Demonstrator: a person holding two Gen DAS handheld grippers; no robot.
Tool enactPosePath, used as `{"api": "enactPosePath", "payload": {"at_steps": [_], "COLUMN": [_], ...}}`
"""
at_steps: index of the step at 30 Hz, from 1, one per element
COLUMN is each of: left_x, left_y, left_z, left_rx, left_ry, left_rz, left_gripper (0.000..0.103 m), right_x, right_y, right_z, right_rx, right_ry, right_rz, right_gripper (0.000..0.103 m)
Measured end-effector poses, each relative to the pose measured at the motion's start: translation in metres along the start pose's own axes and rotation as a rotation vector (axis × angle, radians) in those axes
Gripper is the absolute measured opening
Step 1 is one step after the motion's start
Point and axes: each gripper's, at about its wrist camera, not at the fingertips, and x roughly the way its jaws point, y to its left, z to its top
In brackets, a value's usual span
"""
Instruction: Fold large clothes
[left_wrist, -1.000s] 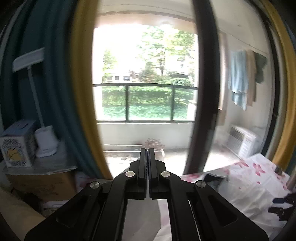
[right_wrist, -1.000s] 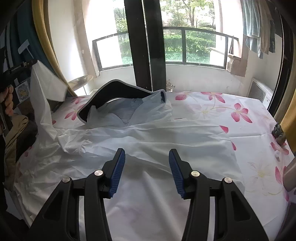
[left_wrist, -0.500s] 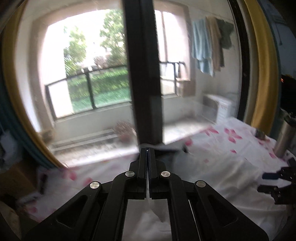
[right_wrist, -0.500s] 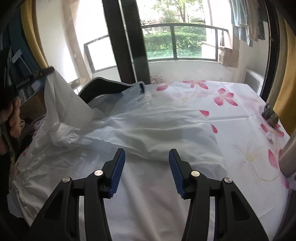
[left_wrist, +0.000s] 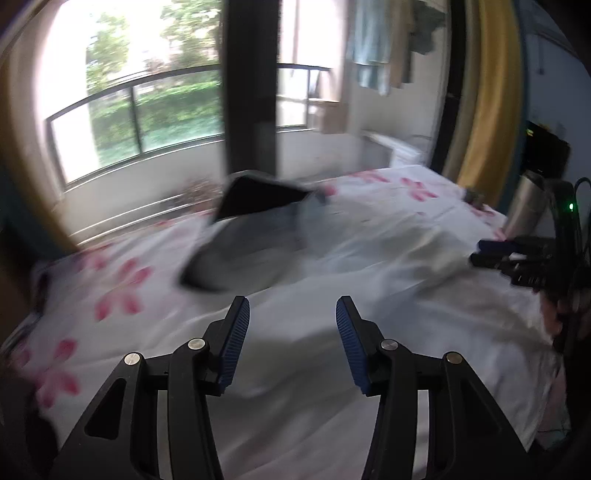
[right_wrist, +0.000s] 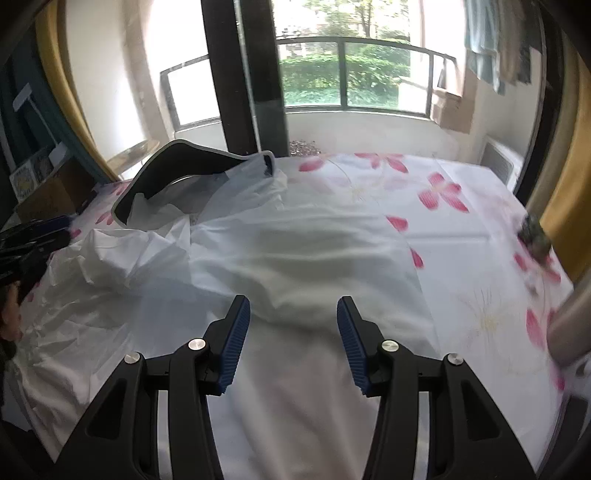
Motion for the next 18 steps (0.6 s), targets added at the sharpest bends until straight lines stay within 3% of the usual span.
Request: {"api": "enactPosePath", "payload": {"at_steps": [7,13,18], "left_x": [-0.019,-0.007,0.006], "left_y": [0.081,0.121,0.124], "left_z": [-0.029,-0.047,-0.051], "left_rx": [-0.072,-0.128,-0.097], "left_ry": [0.035,0.057,0.068], "left_rz": [0.112,0.090,0.014], "left_gripper": [0.052,0.053,0.053], "right_x": [0.026,0.072,0.118], "right_y": [0.037,0.083,0.112], "right_z": [0.045,0.077,0.090], "right_rx": [-0.127,-0.197,-0.229], "right_ry": [-0.011,0.038,0.130], "right_rz": [0.010,0.103,0.165], "right_gripper": [0.049,0.049,0.049]}}
